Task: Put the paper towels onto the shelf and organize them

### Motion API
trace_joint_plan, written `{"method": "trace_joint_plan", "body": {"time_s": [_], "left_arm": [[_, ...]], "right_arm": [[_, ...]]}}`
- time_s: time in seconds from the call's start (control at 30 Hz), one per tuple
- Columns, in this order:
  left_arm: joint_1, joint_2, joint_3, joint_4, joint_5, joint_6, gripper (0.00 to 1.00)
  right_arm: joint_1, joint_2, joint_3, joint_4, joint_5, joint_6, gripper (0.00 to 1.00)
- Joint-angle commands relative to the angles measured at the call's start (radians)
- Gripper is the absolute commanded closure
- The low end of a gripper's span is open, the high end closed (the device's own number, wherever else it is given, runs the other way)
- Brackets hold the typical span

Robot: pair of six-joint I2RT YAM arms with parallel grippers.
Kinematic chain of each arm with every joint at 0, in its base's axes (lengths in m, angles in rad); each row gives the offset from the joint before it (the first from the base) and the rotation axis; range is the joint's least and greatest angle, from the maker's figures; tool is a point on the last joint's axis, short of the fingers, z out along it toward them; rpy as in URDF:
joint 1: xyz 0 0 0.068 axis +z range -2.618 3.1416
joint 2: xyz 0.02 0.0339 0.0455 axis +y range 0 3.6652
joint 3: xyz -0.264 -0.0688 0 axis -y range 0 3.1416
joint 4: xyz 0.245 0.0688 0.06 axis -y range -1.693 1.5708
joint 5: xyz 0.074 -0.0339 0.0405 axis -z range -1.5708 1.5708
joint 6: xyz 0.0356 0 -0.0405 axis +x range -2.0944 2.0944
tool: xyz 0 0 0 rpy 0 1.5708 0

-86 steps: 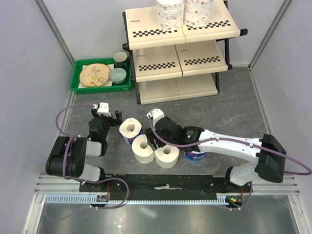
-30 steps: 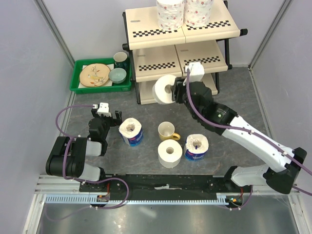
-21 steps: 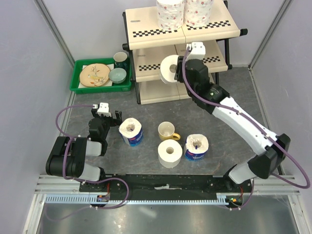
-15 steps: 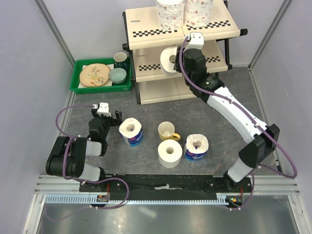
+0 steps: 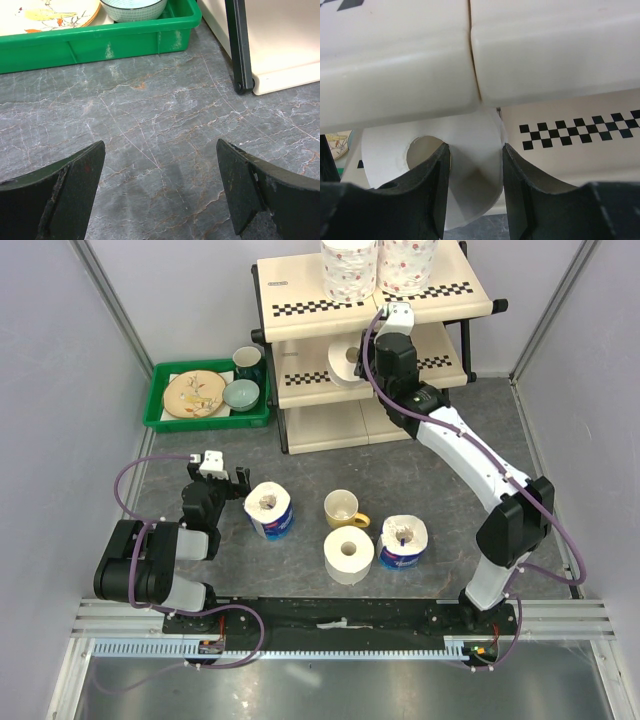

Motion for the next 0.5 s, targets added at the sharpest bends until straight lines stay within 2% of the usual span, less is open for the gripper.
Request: {"method": "trace_joint_plan", "body": {"time_s": [0.0, 0.17, 0.37, 0.43, 0.47], "left_arm": [[0.001, -0.008, 0.012, 0.036, 0.012, 0.02, 0.0], [0.001, -0.007, 0.012, 0.036, 0.01, 0.022, 0.0], [0.001, -0.006, 0.012, 0.036, 0.012, 0.022, 0.0], [0.001, -0.006, 0.012, 0.036, 0.012, 0.022, 0.0], [0.001, -0.006, 0.012, 0.036, 0.012, 0.022, 0.0]], "right_arm": [[-0.006, -0.002, 0.069, 0.114, -0.023, 0.015, 0.64], [-0.017, 0.009, 0.065, 0.12, -0.082, 0.026, 0.62], [-0.017, 0.012, 0.064, 0.12, -0.071, 0.03, 0.6], [-0.018, 0.012, 0.061, 0.12, -0.07, 0.029, 0.58], [-0.02, 0.012, 0.059, 0.121, -0.07, 0.027, 0.5]]}}
